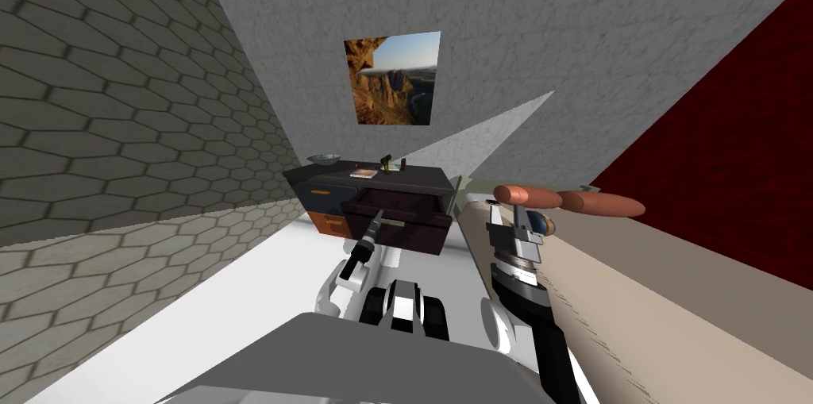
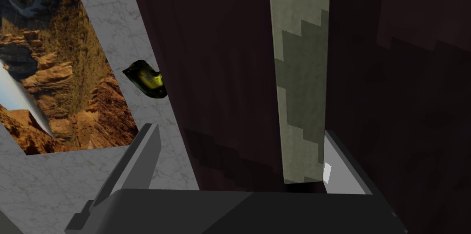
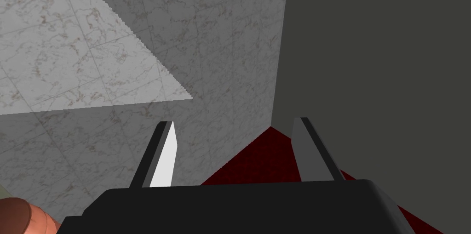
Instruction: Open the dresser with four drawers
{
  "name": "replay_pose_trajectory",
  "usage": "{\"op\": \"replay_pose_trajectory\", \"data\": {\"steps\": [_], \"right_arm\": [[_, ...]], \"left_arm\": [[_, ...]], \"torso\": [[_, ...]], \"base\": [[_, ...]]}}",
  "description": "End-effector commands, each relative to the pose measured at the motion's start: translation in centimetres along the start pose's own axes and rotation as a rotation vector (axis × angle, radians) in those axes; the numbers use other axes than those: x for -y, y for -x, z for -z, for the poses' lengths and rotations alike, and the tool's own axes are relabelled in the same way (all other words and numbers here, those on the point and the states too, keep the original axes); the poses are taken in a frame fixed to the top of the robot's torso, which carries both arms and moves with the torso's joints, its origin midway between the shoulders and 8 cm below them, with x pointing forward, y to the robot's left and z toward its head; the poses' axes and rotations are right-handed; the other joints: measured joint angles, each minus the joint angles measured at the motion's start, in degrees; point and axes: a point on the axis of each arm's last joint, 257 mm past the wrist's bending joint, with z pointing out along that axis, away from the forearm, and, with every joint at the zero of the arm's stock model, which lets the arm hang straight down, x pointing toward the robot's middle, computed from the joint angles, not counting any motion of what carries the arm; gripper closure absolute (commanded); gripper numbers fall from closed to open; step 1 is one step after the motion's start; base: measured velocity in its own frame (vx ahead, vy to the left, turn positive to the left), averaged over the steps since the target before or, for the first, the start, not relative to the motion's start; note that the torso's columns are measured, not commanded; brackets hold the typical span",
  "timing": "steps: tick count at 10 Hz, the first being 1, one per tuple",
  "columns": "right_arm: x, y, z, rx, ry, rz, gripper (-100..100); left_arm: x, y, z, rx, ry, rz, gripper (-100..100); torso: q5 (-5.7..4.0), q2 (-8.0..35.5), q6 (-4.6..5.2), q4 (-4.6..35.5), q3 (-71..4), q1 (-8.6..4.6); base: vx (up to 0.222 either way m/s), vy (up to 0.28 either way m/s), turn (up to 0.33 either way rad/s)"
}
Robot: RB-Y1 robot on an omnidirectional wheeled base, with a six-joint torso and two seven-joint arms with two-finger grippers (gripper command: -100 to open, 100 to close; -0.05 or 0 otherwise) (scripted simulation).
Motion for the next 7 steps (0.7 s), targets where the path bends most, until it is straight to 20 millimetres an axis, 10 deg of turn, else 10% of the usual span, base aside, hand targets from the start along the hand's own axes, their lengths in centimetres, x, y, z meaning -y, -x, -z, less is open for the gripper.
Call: {"op": "replay_pose_trajectory", "data": {"steps": [1,2,7], "right_arm": [[0.00,0.00,0.00,0.000,0.000,0.000,0],[0.00,0.00,0.00,0.000,0.000,0.000,0],[0.00,0.00,0.00,0.000,0.000,0.000,0]], "left_arm": [[0.29,0.06,-0.29,-0.001,0.007,0.001,-100],[0.16,0.04,-0.30,-0.002,0.013,0.001,0],[-0.37,0.00,-0.11,-0.003,0.025,0.002,0]], "torso": [[-0.06,0.1,-0.02,0.1,0.1,-0.03],[-0.02,0.1,-0.03,0.0,0.1,-0.02],[0.07,-0.1,-0.01,-0.2,-0.1,0.08]], "base": [[-0.009,0.003,-0.003],[0.000,0.000,0.000],[0.000,0.000,0.000]]}}
